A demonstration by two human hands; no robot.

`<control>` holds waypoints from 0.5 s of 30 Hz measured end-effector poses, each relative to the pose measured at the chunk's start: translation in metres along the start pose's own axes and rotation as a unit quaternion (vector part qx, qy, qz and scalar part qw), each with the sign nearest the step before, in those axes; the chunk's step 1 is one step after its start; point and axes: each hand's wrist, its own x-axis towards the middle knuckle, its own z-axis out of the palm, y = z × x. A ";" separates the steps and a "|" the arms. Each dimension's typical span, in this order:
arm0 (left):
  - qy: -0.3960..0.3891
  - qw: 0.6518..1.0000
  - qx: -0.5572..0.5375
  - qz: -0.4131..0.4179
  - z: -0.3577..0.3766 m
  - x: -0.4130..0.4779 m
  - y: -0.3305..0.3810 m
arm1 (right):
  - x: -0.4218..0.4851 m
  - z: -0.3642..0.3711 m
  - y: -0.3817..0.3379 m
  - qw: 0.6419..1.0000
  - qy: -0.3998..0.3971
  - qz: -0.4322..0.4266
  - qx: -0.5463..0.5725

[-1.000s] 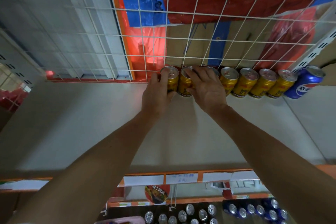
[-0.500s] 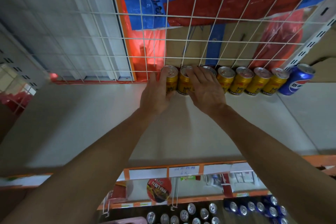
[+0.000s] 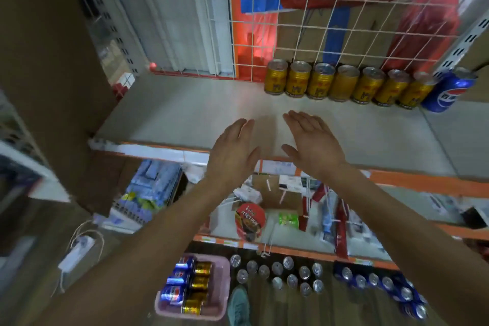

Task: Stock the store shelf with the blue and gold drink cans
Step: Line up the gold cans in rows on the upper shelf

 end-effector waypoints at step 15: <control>-0.132 0.989 0.046 -0.053 0.015 -0.270 -0.048 | -0.192 0.070 -0.160 0.979 -0.180 -0.020 0.098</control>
